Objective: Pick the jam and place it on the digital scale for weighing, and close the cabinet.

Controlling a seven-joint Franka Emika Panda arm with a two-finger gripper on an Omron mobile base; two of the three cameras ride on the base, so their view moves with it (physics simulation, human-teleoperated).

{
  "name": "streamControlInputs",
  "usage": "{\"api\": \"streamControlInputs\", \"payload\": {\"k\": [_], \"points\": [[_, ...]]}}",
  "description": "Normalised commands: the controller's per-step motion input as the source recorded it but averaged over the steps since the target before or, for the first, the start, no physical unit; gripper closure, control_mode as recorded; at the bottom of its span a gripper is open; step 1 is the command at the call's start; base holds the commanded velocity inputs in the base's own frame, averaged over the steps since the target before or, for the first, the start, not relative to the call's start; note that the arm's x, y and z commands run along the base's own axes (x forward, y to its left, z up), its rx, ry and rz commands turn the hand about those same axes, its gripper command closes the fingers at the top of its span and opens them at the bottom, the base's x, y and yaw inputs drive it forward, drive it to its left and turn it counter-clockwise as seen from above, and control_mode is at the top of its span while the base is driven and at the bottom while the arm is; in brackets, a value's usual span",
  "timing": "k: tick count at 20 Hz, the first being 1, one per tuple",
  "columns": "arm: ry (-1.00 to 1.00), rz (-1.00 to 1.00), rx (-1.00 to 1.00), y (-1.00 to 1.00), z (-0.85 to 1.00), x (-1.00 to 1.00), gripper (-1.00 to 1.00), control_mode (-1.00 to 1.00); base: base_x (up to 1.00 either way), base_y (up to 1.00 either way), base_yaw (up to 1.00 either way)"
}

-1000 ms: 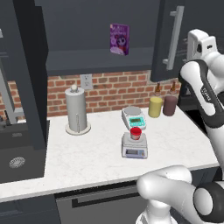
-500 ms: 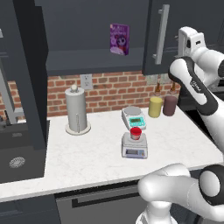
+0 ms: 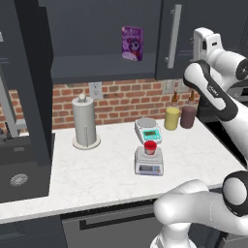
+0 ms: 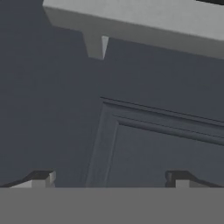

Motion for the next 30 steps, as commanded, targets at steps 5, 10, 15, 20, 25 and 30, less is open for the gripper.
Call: {"api": "streamControlInputs", "payload": {"k": [5, 10, 15, 20, 25, 30], "points": [[0.00, 0.00, 0.00, 0.00, -0.22, 0.45, -1.00, -1.00, 0.00, 0.00, 0.00], [-0.08, 0.00, 0.00, 0.01, -0.01, -0.20, -1.00, -1.00, 0.00, 0.00, 0.00], [-0.14, 0.00, 0.00, 0.00, 0.02, -0.95, -1.00, -1.00, 0.00, 0.00, 0.00], [-0.10, 0.00, 0.02, 0.06, 0.14, -1.00, -1.00, -1.00, 0.00, 0.00, 0.00], [-0.13, 0.17, -0.06, 0.56, 0.18, -0.99, -1.00, -1.00, 0.00, 0.00, 0.00], [-0.15, 0.09, -0.01, 0.89, 0.01, -0.66, -1.00, -1.00, 0.00, 0.00, 0.00]]}}
